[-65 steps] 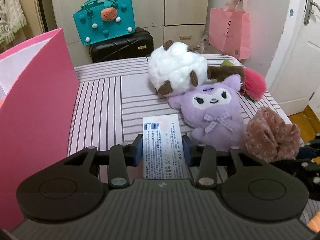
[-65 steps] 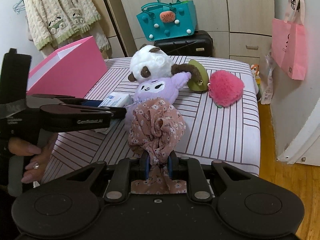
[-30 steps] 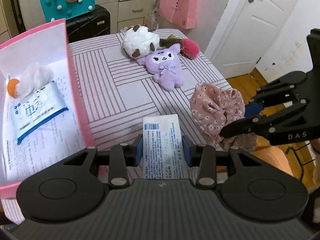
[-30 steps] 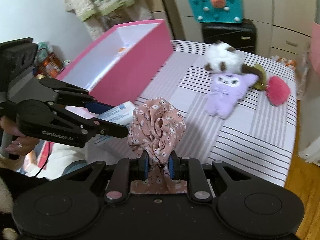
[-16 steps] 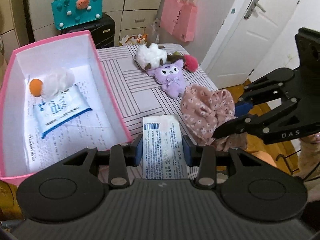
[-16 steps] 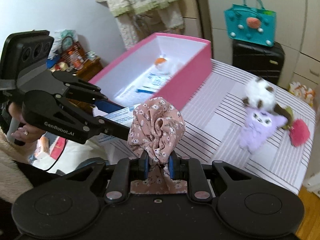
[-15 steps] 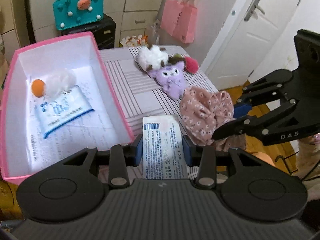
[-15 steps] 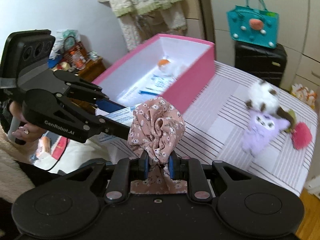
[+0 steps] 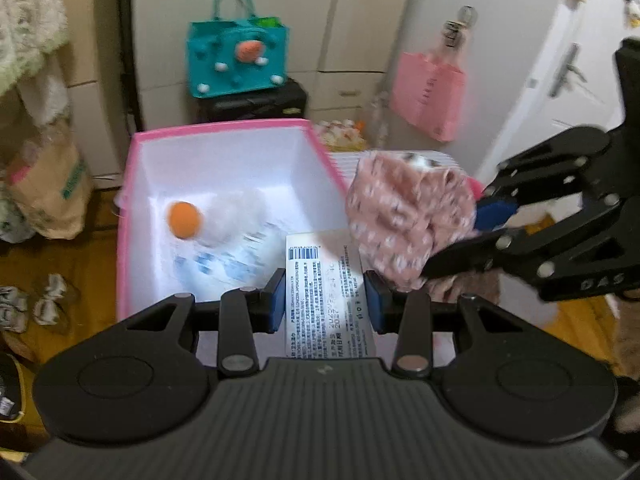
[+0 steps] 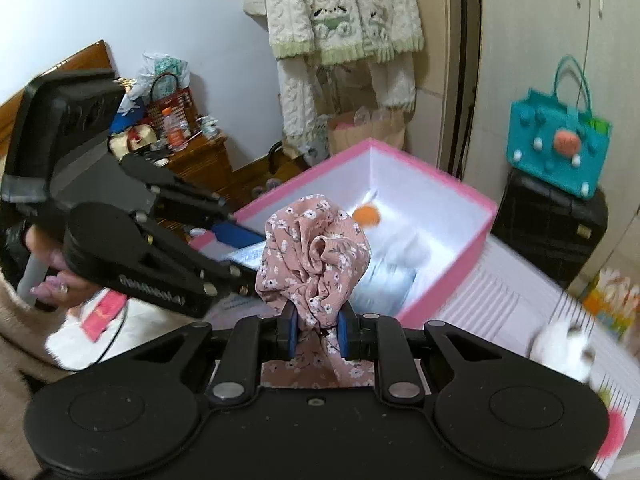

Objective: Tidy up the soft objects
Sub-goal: 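Carry the scrunchie and wipes packet together over the pink shoebox, then open both grippers to drop the scrunchie and packet into the box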

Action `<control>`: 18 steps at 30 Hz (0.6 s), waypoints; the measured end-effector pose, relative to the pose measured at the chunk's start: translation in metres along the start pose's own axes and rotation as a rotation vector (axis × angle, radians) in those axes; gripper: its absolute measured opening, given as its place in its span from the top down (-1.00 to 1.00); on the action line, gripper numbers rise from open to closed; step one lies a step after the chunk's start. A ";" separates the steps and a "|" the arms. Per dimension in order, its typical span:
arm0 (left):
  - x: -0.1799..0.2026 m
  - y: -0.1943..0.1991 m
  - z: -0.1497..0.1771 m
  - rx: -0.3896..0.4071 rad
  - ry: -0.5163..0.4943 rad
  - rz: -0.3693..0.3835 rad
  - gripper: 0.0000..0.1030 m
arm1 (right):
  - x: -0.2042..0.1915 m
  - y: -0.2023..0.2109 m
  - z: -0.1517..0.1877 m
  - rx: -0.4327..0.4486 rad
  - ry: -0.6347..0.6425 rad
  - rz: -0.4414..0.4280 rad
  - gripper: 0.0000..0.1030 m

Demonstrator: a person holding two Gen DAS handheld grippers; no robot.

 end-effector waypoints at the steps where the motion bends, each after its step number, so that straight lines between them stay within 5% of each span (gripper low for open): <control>1: -0.008 -0.003 -0.001 0.002 -0.001 -0.022 0.25 | 0.002 -0.006 -0.008 0.009 0.004 0.016 0.56; 9: -0.070 -0.051 -0.006 -0.054 0.025 -0.133 0.25 | 0.029 -0.075 -0.053 -0.061 -0.067 0.016 0.54; 18: -0.096 -0.114 -0.009 -0.197 0.041 -0.153 0.24 | 0.055 -0.151 -0.072 -0.179 -0.209 0.025 0.47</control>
Point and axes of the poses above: each gripper's, at about its wrist camera, not at the fingertips, and y roughly against the way its jaws point, x to its right, z to its underside, the point moved 7 cm from there along -y, roughly the way its jaws point, and after that the axes turned 12 degrees about -y, right-handed, at the moved point
